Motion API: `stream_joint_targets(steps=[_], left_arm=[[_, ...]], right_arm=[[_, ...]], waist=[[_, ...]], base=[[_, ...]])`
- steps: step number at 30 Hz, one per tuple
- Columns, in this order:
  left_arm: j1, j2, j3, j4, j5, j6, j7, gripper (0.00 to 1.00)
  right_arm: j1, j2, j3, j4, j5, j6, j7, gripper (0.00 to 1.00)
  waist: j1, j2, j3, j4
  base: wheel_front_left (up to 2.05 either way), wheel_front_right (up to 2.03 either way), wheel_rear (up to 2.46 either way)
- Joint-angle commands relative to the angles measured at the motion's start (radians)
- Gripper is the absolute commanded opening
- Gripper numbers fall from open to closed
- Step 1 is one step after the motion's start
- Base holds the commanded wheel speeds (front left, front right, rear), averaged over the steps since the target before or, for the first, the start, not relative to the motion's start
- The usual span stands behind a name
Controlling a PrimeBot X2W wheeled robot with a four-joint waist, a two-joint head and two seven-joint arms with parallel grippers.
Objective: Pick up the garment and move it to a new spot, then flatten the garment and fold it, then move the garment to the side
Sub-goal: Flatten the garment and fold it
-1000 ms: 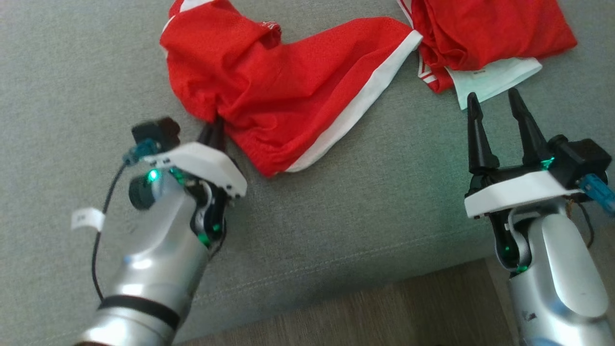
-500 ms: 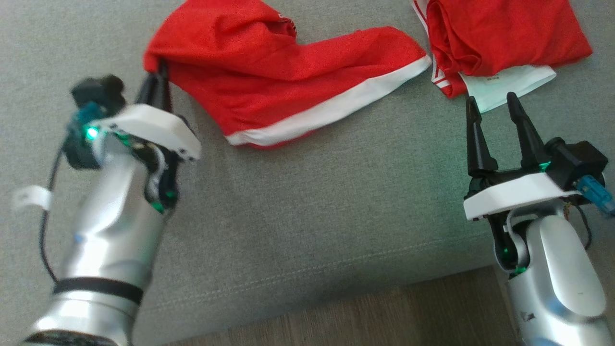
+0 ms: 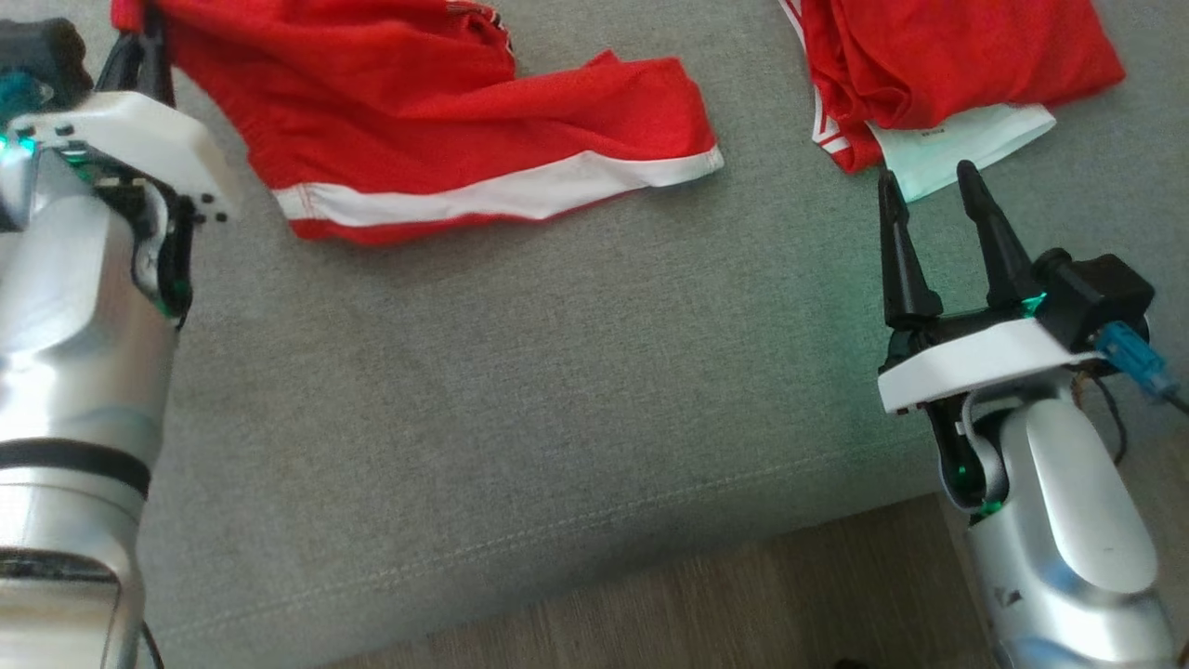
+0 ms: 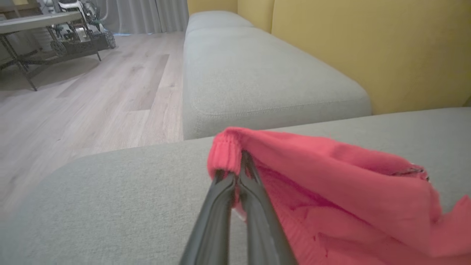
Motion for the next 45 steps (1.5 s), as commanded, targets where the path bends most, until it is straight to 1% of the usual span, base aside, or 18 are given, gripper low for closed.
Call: stream_joint_targets(steps=[1,3,4,5,6,11,17,19,22,23,24,26,29,31,34,35,40,45], left_arm=[[-0.047,0.051,0.011,0.003,0.009,-0.006,0.011,0.00],[-0.057,0.044,0.003,0.039,0.006,-0.021,0.021,0.00],[-0.060,0.040,-0.002,0.055,0.007,-0.025,0.023,0.21],[-0.062,0.035,-0.004,0.069,0.005,-0.029,0.022,0.81],[-0.063,0.028,-0.003,0.082,0.000,-0.033,0.021,1.00],[-0.057,0.005,0.000,0.115,-0.015,-0.047,0.007,1.00],[-0.008,-0.021,-0.011,0.111,-0.023,-0.079,-0.003,1.00],[0.038,-0.036,-0.008,0.089,-0.036,-0.095,-0.005,1.00],[0.080,-0.046,0.009,0.040,-0.051,-0.097,-0.006,1.00],[0.105,-0.053,0.024,0.000,-0.059,-0.093,-0.006,1.00],[0.169,-0.063,0.065,-0.097,-0.075,-0.083,-0.006,1.00],[0.247,-0.080,0.110,-0.213,-0.086,-0.078,-0.006,1.00],[0.382,-0.116,0.169,-0.386,-0.078,-0.073,-0.006,1.00],[0.473,-0.143,0.203,-0.492,-0.058,-0.065,-0.006,1.00],[0.594,-0.180,0.246,-0.613,-0.043,-0.067,-0.006,1.00],[0.627,-0.188,0.247,-0.643,-0.032,-0.072,-0.007,1.00],[0.708,-0.204,0.242,-0.687,-0.022,-0.076,-0.007,1.00],[0.704,-0.206,0.210,-0.685,-0.029,-0.071,-0.007,1.00]], right_arm=[[-0.027,0.009,0.024,-0.023,0.008,0.000,-0.008,1.00],[-0.028,0.009,0.025,-0.017,0.009,0.000,-0.009,1.00],[-0.029,0.009,0.024,-0.014,0.009,0.000,-0.010,1.00],[-0.029,0.009,0.023,-0.011,0.009,0.000,-0.010,1.00],[-0.030,0.009,0.021,-0.009,0.008,0.000,-0.010,1.00],[-0.032,0.009,0.016,-0.001,0.004,0.000,-0.011,1.00],[-0.025,0.009,0.003,0.006,-0.010,0.000,-0.012,1.00],[-0.019,0.009,-0.003,0.010,-0.017,0.000,-0.011,1.00],[-0.013,0.009,-0.010,0.008,-0.020,0.000,-0.010,1.00],[-0.008,0.009,-0.017,0.007,-0.022,0.000,-0.010,1.00],[0.005,0.009,-0.024,0.003,-0.021,0.000,-0.010,1.00],[0.022,0.009,-0.031,-0.002,-0.019,0.000,-0.010,1.00],[0.052,0.009,-0.042,-0.002,-0.025,0.000,-0.008,1.00],[0.073,0.009,-0.047,0.000,-0.032,0.000,-0.006,1.00],[0.096,0.009,-0.046,0.002,-0.040,0.000,-0.003,1.00],[0.101,0.009,-0.047,0.002,-0.042,0.000,-0.001,1.00],[0.108,0.009,-0.047,-0.002,-0.041,0.000,0.004,1.00],[0.099,0.009,-0.042,-0.012,-0.036,0.000,0.010,1.00]], waist=[[0.0000,0.0000,0.003,-0.005],[0.0000,0.0000,0.004,-0.007],[0.0000,0.0000,0.005,-0.007],[0.0000,0.0000,0.005,-0.006],[0.0000,0.0000,0.004,-0.003],[0.0000,0.0000,-0.012,0.024],[0.0000,0.0000,-0.053,0.089],[0.0000,0.0000,-0.081,0.124],[0.0000,0.0000,-0.098,0.148],[0.0000,0.0000,-0.108,0.162],[0.0000,0.0000,-0.127,0.186],[0.0000,0.0000,-0.146,0.209],[0.0000,0.0000,-0.174,0.238],[0.0000,0.0000,-0.190,0.252],[0.0000,0.0000,-0.201,0.260],[0.0000,0.0000,-0.202,0.261],[0.0000,0.0000,-0.202,0.256],[0.0000,0.0000,-0.180,0.233]], base=[[0.00,0.00,0.00],[0.00,0.00,0.00],[0.00,0.00,0.00],[0.00,0.00,0.00],[0.00,0.00,0.00],[0.00,0.00,0.00],[0.00,0.00,0.00],[0.00,0.00,0.00],[0.00,0.00,0.00],[0.00,0.00,0.00],[0.00,0.00,0.00],[0.00,0.00,0.00],[0.00,0.00,0.00],[0.00,0.00,0.00],[0.00,0.00,0.00],[0.00,0.00,0.00],[0.00,0.00,0.00],[0.00,0.00,0.00]])
